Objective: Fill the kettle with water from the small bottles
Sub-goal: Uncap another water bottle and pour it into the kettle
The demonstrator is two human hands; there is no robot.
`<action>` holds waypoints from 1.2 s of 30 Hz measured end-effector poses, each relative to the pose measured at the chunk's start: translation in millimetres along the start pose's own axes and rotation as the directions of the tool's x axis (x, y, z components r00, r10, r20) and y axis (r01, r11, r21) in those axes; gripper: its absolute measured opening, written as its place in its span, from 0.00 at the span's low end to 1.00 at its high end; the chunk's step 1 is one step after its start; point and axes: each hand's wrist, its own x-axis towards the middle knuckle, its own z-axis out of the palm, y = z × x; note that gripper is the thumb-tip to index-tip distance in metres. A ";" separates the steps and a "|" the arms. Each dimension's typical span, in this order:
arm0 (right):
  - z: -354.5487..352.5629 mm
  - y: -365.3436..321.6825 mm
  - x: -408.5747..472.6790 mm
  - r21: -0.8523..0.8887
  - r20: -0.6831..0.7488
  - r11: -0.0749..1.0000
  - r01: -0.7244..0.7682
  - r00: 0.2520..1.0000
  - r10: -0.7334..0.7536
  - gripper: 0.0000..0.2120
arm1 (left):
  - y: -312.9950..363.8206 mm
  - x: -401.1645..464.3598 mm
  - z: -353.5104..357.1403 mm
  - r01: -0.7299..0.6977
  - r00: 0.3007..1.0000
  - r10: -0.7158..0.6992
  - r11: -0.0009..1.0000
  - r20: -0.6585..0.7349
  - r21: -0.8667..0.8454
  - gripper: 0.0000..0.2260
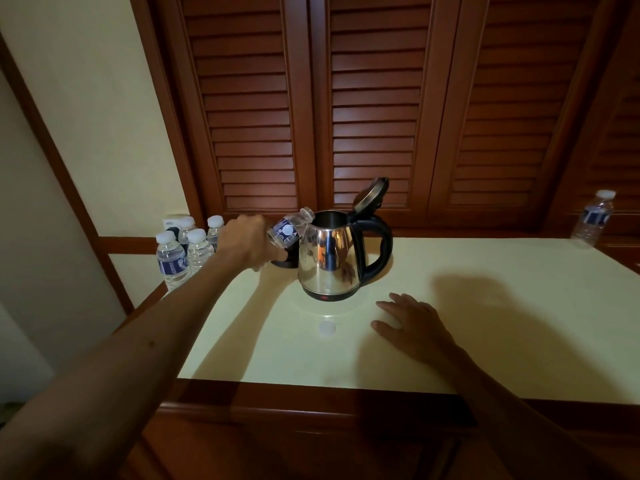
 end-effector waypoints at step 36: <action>-3.8 -3.7 -2.1 0.039 -0.004 0.999 -0.022 1.000 0.022 0.28 | 9.2 12.8 -45.8 -0.203 0.979 0.188 0.930 0.077 0.305 0.31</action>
